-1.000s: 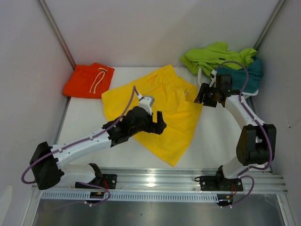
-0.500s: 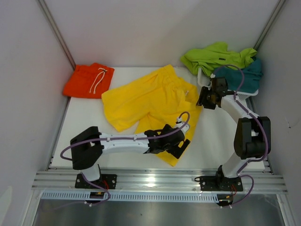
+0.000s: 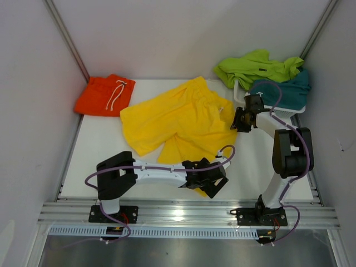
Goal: Fold and stack the shorts
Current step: Flatten the shorts out
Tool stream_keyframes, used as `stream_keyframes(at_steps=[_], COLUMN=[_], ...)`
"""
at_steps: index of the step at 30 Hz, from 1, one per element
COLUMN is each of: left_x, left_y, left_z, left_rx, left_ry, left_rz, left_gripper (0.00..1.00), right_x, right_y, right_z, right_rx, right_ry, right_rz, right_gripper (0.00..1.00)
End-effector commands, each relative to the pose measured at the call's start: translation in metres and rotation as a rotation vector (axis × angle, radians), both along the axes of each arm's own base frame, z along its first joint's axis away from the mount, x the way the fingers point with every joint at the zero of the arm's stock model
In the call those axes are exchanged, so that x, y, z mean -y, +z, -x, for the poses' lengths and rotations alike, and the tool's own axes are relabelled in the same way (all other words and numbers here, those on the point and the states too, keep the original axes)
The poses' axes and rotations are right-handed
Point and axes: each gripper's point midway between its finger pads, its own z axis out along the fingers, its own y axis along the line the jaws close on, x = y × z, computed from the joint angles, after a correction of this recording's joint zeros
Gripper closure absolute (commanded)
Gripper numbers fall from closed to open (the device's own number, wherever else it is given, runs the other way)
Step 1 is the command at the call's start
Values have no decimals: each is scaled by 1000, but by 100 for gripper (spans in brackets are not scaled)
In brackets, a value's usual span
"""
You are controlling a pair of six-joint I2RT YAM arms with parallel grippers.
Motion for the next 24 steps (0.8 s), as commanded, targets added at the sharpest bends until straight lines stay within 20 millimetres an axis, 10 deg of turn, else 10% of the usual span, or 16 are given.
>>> stream_keyframes(at_steps=[1, 10, 16, 18, 24], left_x=[-3, -11, -14, -17, -44], left_y=[-10, -31, -32, -31, -13], left_z=[11, 17, 21, 25, 58], left_rx=[-32, -56, -57, -66, -139], left_ry=[0, -6, -18, -27, -97], left_rz=[-14, -70, -91, -97, -57], left_gripper=[10, 32, 71, 99, 100], right_x=[-1, -2, -3, -7, -31], right_y=[-3, -8, -2, 0, -4], right_z=[-13, -5, 4, 10, 65], right_rx=[24, 16, 17, 17, -10], right_ry=[-16, -25, -18, -13, 22], right_rz=[6, 0, -11, -22, -20], right_gripper=[58, 100, 100, 100, 100])
